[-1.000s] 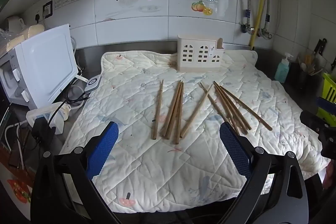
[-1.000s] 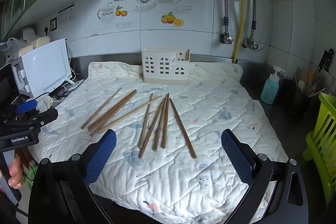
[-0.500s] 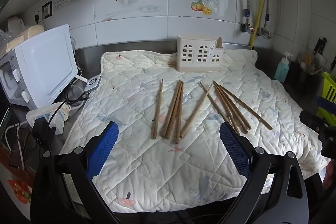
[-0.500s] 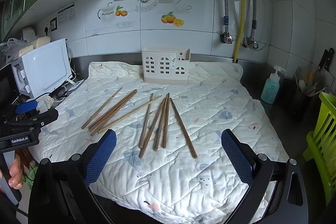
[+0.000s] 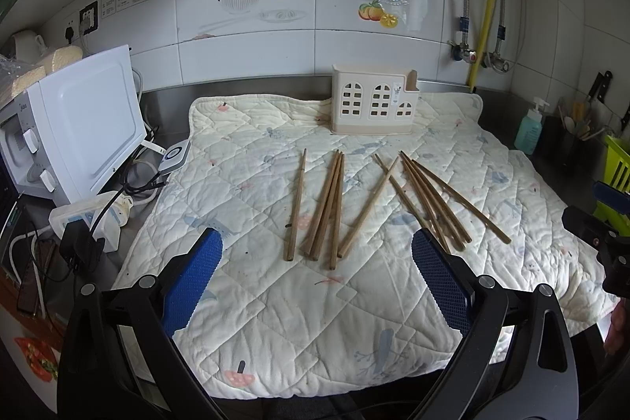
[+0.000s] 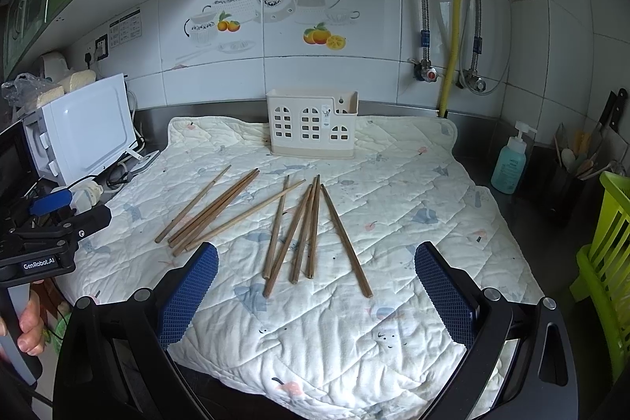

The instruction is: Organize utensils

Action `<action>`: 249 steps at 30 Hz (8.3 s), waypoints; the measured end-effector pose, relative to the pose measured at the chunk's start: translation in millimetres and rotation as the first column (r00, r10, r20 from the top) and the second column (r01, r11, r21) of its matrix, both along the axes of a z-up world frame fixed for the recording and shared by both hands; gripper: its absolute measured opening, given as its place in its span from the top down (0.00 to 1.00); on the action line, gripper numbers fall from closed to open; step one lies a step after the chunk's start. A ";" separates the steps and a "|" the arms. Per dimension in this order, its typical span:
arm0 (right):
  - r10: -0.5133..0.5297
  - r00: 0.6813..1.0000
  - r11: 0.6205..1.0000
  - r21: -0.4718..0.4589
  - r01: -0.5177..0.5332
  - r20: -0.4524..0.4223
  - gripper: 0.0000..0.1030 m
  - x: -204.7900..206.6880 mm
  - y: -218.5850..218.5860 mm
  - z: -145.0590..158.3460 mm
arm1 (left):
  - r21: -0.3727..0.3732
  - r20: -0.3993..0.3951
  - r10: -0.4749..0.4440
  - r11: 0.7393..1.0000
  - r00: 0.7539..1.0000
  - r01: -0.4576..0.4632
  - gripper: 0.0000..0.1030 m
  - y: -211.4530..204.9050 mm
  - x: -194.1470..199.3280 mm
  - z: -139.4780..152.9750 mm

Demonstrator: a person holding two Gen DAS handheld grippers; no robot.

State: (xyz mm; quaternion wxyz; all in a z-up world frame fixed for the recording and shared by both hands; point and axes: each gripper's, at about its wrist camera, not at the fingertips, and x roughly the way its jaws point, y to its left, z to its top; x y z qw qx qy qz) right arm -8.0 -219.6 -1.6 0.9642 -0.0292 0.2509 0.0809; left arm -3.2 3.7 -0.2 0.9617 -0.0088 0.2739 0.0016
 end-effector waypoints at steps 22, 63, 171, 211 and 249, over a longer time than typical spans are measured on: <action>0.004 1.000 1.000 0.022 -0.003 -0.019 0.06 11.7 4.5 -4.9 | 0.002 -0.036 0.006 1.000 0.999 -0.006 0.07 0.5 19.0 -11.2; -0.025 0.971 0.998 0.055 0.039 -0.239 0.22 105.2 -18.0 -71.9 | -0.062 -0.271 -0.007 0.998 0.963 -0.011 0.75 35.3 135.8 -98.5; 0.059 0.997 0.996 0.057 -0.062 0.056 0.94 127.4 -16.1 59.4 | -0.184 -0.214 -0.183 0.972 0.959 0.144 0.95 46.4 141.9 -54.4; 0.080 0.995 0.996 -0.037 -0.078 0.060 0.94 306.6 -5.7 170.2 | -0.013 0.261 -0.231 0.970 0.937 0.243 0.95 -37.9 318.9 190.3; 0.099 0.990 0.993 -0.082 -0.091 0.099 0.53 238.2 17.1 136.1 | 0.070 0.164 -0.229 0.973 0.960 0.220 0.51 -30.4 265.5 140.5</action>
